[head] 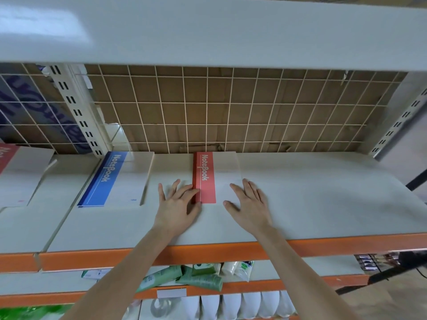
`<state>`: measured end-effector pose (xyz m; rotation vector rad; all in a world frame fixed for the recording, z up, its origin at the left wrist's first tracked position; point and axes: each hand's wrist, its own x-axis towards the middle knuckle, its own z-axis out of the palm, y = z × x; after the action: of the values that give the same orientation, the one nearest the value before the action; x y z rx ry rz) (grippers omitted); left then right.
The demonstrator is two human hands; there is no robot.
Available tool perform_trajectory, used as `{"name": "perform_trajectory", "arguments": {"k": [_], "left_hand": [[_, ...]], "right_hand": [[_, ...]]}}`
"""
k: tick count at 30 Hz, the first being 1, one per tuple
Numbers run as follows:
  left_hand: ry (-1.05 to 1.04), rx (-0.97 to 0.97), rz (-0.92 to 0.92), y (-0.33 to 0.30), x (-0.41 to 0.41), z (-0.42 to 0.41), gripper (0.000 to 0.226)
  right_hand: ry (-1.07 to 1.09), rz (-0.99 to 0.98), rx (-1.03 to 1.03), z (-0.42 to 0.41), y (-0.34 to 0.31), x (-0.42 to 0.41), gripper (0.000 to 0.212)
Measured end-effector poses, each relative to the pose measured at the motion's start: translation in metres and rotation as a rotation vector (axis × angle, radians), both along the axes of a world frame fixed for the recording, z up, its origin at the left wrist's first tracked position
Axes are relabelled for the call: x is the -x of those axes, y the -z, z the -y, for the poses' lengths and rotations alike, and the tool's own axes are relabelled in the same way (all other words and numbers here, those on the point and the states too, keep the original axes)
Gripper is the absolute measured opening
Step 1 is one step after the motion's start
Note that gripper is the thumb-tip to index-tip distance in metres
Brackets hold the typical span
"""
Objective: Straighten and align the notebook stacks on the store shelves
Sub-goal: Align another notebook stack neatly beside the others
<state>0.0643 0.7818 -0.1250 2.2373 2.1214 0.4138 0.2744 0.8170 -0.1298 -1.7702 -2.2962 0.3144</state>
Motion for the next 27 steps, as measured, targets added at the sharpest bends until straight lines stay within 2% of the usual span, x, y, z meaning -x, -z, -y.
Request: {"name": "perform_trajectory", "arguments": {"k": [15,22,27], "left_hand": [[-0.033,0.012,-0.037,0.000,0.000,0.001,0.045],[-0.024,-0.002,-0.129,-0.003,-0.002,0.004,0.046],[-0.016,-0.105,-0.233,-0.019,0.009,0.015,0.053]], "right_hand": [[0.008,0.038,0.039,-0.001,0.000,0.002,0.060],[0.004,0.029,0.054,0.000,-0.003,0.002,0.059],[0.050,-0.179,0.093,0.003,-0.017,-0.004,0.062]]}}
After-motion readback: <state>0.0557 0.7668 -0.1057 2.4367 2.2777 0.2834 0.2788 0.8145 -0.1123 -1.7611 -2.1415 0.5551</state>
